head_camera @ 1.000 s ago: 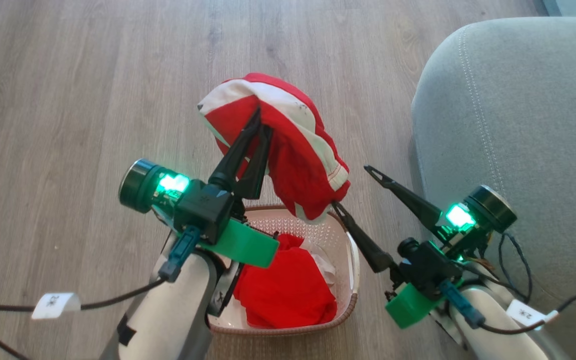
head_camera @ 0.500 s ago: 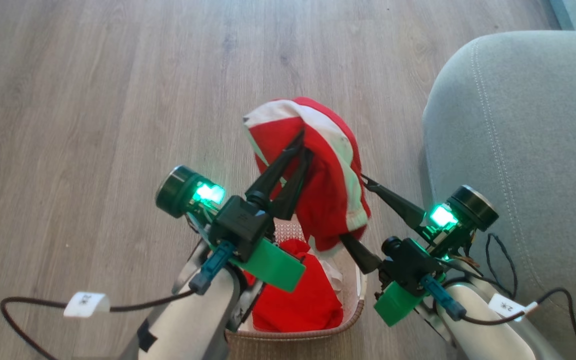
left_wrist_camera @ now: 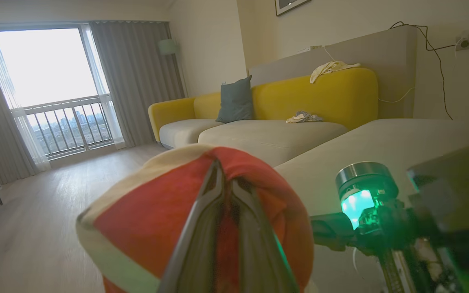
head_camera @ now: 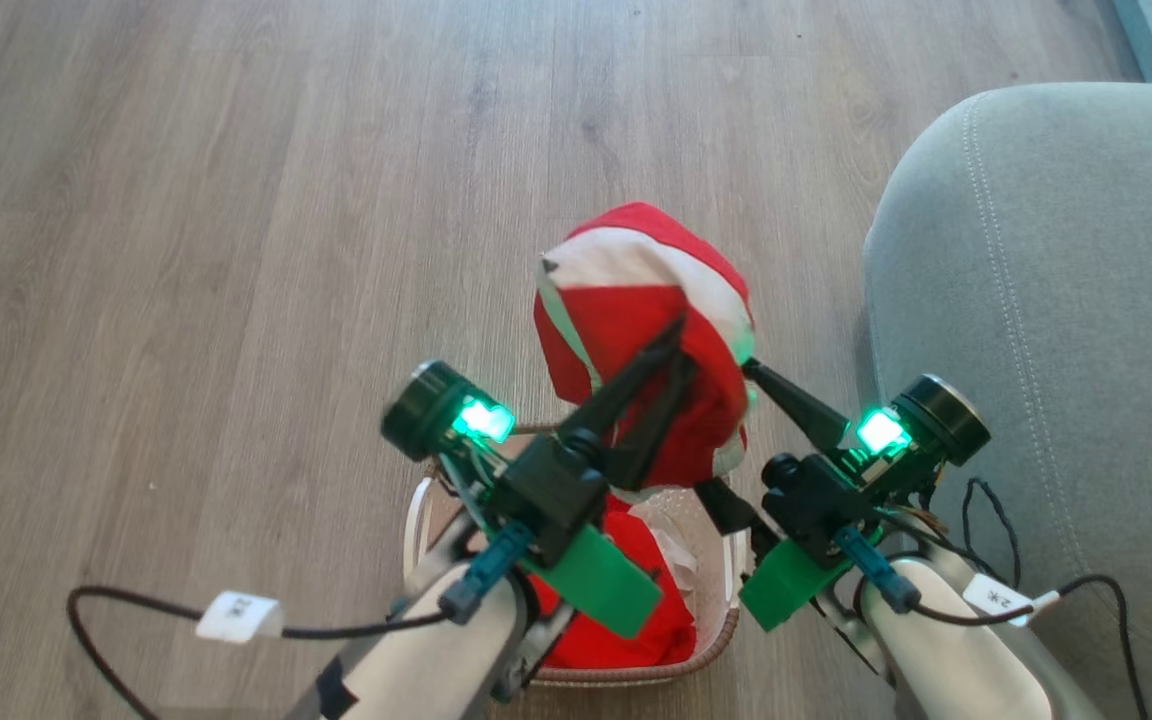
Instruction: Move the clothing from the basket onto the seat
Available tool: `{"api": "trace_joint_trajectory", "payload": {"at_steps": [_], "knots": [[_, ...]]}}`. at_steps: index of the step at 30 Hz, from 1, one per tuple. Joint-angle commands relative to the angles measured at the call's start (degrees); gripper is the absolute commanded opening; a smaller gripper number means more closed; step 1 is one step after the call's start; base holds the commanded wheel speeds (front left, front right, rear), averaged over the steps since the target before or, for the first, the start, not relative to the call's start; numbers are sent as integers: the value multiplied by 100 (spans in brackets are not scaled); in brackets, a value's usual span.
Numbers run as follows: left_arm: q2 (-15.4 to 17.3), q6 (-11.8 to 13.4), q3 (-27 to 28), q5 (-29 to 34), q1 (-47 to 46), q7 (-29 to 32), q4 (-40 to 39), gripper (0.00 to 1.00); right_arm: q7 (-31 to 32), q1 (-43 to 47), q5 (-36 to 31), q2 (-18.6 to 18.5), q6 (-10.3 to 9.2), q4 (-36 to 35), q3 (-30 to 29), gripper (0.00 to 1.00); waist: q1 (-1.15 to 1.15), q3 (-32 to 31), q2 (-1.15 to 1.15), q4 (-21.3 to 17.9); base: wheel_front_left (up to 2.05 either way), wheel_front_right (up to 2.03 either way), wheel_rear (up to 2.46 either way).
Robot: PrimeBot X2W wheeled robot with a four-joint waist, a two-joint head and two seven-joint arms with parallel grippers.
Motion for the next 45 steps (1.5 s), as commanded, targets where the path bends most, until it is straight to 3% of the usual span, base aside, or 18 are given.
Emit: {"api": "trace_joint_trajectory", "payload": {"at_steps": [1,8,9,10,11,19,20,21,22,32,45], "knots": [[0,-38,88,-63,-184,-53,-162,0,-52,-274,30,138,-1,-151,-16,100,0,-7,0,20,0,0,0],[0,-85,-74,-187,-140,-53,-110,0,-52,-294,77,302,-1,-169,-252,100,0,12,0,67,0,0,0],[0,-86,-87,-200,-139,-53,-104,0,-52,-295,89,318,-1,-164,-266,55,0,19,0,75,0,0,0],[0,-86,-96,-209,-141,-53,-100,0,-52,-302,95,334,-1,-172,-291,21,0,26,0,83,0,0,0],[0,-86,-101,-216,-146,-53,-96,0,-52,-302,118,355,-1,-196,-339,0,0,33,0,95,0,0,0],[-1,-49,-91,-329,-148,-53,-50,0,-52,-284,302,446,-1,-354,-511,0,0,68,0,179,0,0,0],[-1,-57,-87,-368,-143,-53,-55,28,-52,-276,324,452,-1,-384,-530,0,0,71,0,184,0,0,0],[-1,-77,-93,-394,-134,-53,-35,48,-52,-266,342,458,-1,-406,-555,0,0,71,0,190,0,0,0],[-1,-89,-93,-386,-133,-53,20,100,-52,-253,362,466,-1,-421,-590,0,0,68,0,196,0,0,0],[-1,-56,142,-221,-70,-53,131,100,-52,-175,489,522,-1,-590,-1184,0,0,57,0,209,0,0,0],[6,-221,672,96,276,-54,542,100,-52,-16,560,368,-1,-702,-2081,0,0,67,0,182,0,0,0]]}}
